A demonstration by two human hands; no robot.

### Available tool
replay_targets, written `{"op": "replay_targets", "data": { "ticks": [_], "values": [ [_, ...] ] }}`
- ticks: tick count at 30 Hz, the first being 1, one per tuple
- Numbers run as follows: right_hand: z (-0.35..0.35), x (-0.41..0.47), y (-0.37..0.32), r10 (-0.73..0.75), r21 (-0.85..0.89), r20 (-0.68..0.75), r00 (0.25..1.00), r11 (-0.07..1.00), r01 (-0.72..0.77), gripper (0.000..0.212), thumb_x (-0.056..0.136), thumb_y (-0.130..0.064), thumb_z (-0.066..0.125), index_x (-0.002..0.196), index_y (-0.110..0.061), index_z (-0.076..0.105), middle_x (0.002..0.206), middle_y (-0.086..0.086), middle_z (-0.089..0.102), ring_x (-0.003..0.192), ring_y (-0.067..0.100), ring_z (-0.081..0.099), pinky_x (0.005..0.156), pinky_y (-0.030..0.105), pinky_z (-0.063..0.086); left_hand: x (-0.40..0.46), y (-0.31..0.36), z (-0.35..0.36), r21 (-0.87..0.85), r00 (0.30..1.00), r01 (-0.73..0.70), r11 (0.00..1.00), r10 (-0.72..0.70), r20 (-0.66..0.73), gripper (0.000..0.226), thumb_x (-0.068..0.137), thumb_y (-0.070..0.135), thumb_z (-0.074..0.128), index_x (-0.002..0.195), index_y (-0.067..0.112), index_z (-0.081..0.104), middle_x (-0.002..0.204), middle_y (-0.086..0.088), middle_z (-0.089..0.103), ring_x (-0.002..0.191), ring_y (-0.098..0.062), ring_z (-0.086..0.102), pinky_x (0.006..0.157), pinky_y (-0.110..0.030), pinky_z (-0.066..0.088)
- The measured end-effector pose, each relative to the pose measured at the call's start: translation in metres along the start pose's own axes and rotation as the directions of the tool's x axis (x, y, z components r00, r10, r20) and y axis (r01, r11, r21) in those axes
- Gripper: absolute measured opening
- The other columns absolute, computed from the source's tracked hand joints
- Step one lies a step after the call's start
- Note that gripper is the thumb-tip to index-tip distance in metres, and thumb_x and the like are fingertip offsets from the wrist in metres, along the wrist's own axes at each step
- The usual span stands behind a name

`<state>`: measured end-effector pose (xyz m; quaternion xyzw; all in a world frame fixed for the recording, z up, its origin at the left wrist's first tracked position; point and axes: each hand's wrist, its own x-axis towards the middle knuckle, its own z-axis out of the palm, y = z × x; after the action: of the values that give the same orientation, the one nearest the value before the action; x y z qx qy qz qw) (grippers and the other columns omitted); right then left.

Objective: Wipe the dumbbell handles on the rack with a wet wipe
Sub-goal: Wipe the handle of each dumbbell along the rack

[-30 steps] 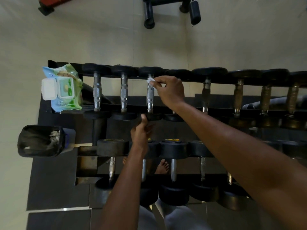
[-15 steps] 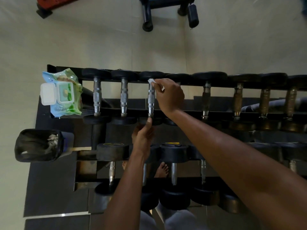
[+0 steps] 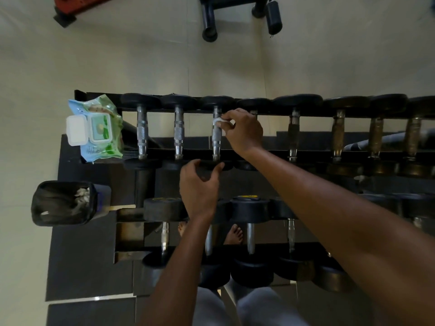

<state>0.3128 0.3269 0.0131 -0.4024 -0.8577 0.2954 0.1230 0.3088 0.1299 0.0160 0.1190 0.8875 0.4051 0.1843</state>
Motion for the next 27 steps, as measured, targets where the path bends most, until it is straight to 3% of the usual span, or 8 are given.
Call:
{"op": "replay_targets", "data": {
  "ticks": [3,6,9,16,23,27],
  "values": [
    [-0.004,-0.012,0.006,-0.056,-0.048,0.102,0.993,0.997,0.062,0.01,0.098,-0.031,0.077,0.106,-0.026,0.076,0.103,-0.011,0.07,0.087,0.006,0.059,0.074,0.028,0.049,0.017,0.006,-0.005,0.054,0.997,0.024,0.998,-0.028,0.072,0.048,0.08,0.055,0.09,0.108,0.019,0.077,0.099,0.01,0.072,0.088,-0.005,0.067,0.076,-0.016,0.05],
    [-0.007,-0.027,0.01,-0.102,-0.09,0.19,0.977,0.989,0.121,0.013,0.095,-0.034,0.079,0.105,-0.025,0.077,0.099,-0.008,0.072,0.089,0.009,0.059,0.076,0.031,0.051,0.023,0.008,-0.009,0.058,0.991,0.076,0.995,-0.082,0.106,0.042,0.078,0.049,0.094,0.1,0.016,0.08,0.08,0.014,0.069,0.071,0.005,0.062,0.06,-0.004,0.043],
    [-0.007,-0.041,0.012,-0.098,-0.122,0.294,0.951,0.983,0.138,0.012,0.096,-0.033,0.078,0.105,-0.025,0.078,0.099,-0.003,0.069,0.089,0.013,0.058,0.074,0.031,0.047,0.025,0.008,-0.012,0.068,0.99,0.088,0.994,-0.095,0.106,0.041,0.078,0.051,0.093,0.101,0.019,0.081,0.079,0.017,0.067,0.07,0.009,0.059,0.054,-0.005,0.038],
    [-0.003,-0.039,0.012,0.239,-0.058,0.405,0.883,0.97,-0.236,0.01,0.093,-0.027,0.082,0.091,-0.035,0.077,0.094,-0.014,0.072,0.087,0.007,0.068,0.074,0.032,0.06,0.029,0.012,-0.017,0.083,0.985,0.109,0.991,-0.119,0.123,0.044,0.075,0.056,0.093,0.1,0.023,0.079,0.079,0.017,0.066,0.072,0.007,0.059,0.058,-0.016,0.04],
    [-0.001,-0.03,0.001,0.435,0.003,0.486,0.758,0.866,-0.499,0.011,0.1,-0.033,0.073,0.097,-0.023,0.074,0.094,-0.001,0.073,0.081,0.013,0.07,0.074,0.034,0.06,0.026,0.013,-0.017,0.093,0.983,0.114,0.989,-0.126,0.133,0.042,0.078,0.056,0.092,0.102,0.025,0.078,0.079,0.02,0.065,0.073,0.008,0.059,0.058,-0.018,0.039],
    [-0.001,-0.024,-0.004,0.534,0.261,0.444,0.72,0.692,-0.673,0.015,0.099,-0.027,0.075,0.11,-0.018,0.071,0.107,0.001,0.072,0.093,0.012,0.068,0.07,0.025,0.05,0.027,0.014,-0.017,0.086,0.98,0.138,0.987,-0.148,0.134,0.04,0.076,0.055,0.092,0.099,0.027,0.077,0.082,0.02,0.067,0.076,0.008,0.06,0.06,-0.02,0.043]
  ]
}}
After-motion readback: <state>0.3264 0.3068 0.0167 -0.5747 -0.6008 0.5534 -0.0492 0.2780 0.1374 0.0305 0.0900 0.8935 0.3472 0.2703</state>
